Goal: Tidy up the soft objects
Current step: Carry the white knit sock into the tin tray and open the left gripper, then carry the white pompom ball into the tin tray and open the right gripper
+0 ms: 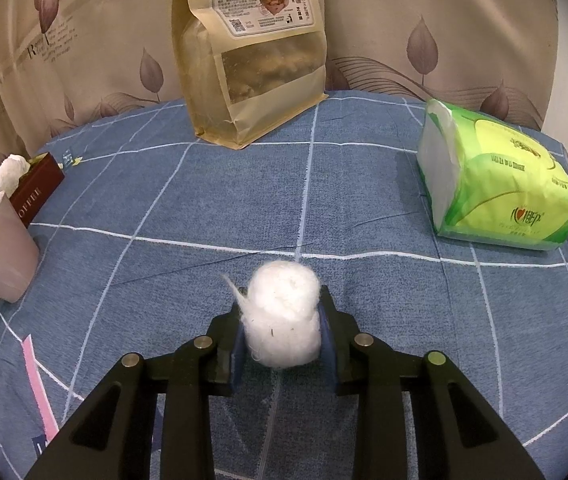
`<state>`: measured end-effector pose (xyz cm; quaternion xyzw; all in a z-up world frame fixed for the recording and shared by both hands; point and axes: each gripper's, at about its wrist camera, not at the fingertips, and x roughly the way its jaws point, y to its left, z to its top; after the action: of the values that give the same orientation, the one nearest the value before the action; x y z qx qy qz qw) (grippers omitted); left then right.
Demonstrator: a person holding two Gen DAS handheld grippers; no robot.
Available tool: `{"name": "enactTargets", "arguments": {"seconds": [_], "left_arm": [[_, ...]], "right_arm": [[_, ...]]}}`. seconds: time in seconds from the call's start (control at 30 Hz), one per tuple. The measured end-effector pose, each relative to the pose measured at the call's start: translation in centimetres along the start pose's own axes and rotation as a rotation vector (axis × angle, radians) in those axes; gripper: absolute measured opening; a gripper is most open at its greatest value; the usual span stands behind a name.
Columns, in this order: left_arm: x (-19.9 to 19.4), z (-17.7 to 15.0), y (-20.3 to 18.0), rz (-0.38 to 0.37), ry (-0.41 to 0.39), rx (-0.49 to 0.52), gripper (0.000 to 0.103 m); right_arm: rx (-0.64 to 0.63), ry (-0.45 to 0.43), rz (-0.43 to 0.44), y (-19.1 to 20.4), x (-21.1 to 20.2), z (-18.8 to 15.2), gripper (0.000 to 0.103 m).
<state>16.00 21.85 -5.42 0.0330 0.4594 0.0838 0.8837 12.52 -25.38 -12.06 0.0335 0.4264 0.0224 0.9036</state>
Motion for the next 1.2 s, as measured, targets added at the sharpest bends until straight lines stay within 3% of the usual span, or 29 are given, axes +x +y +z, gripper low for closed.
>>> {"name": "enactTargets", "arguments": {"seconds": [0.3,0.5,0.6,0.77,1.2], "left_arm": [[-4.9,-1.3,-0.3,0.069,-0.149,0.036,0.047],[-7.1,-3.2,-1.1,0.078,-0.194,0.079,0.052],[-7.9,-4.4,-1.1,0.060,-0.208,0.077,0.059],[-8.8,-6.0,-1.3,0.088,-0.225,0.089,0.059],[-8.8,-6.7,1.3,0.051,-0.215,-0.004,0.060]], "right_arm": [[-0.018,0.002,-0.022,0.4,0.1,-0.1,0.029],[-0.029,0.004,-0.033,0.6,0.1,-0.1,0.029],[-0.040,0.005,-0.045,0.8,0.2,-0.1,0.029],[-0.044,0.005,-0.050,0.9,0.2,-0.1,0.029],[-0.041,0.004,-0.053,1.0,0.1,-0.2,0.031]]}}
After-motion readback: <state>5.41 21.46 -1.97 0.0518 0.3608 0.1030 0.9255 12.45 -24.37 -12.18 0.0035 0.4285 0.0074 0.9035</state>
